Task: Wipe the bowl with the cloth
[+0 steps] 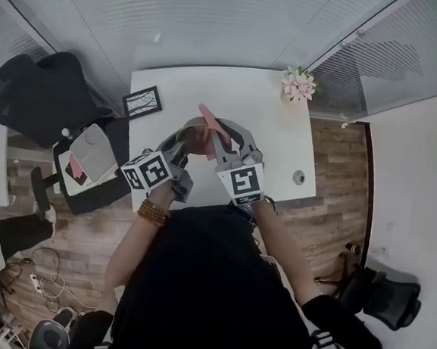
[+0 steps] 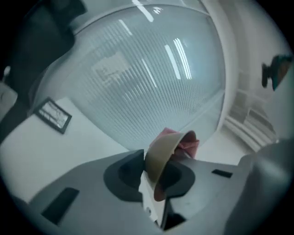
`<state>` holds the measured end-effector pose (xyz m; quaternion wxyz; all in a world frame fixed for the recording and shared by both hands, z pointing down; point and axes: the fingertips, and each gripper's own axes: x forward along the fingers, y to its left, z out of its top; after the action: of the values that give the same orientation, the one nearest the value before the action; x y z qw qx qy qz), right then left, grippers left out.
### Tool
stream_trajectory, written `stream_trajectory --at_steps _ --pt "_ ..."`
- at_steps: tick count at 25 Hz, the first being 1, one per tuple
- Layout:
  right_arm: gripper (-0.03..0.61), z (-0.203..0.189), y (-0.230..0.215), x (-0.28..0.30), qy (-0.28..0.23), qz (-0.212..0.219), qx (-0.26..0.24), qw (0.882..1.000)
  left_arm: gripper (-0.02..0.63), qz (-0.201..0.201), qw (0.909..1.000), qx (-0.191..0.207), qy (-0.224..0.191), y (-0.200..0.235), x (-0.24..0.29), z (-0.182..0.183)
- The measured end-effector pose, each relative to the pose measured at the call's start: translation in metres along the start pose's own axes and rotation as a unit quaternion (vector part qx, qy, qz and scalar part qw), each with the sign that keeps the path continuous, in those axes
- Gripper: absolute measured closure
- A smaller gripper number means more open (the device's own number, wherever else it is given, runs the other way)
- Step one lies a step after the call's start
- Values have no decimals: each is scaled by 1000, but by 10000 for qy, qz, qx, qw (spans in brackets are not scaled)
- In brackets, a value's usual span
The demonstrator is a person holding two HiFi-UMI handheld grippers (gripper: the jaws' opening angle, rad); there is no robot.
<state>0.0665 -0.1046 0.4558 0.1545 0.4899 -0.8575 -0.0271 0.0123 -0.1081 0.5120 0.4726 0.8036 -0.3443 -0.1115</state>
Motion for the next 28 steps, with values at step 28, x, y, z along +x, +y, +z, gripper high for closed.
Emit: stream_trajectory --at_steps 28 --pt "556 2 18 5 302 142 -1883 9815 557 479 9351 3311 1168 -8 7 1"
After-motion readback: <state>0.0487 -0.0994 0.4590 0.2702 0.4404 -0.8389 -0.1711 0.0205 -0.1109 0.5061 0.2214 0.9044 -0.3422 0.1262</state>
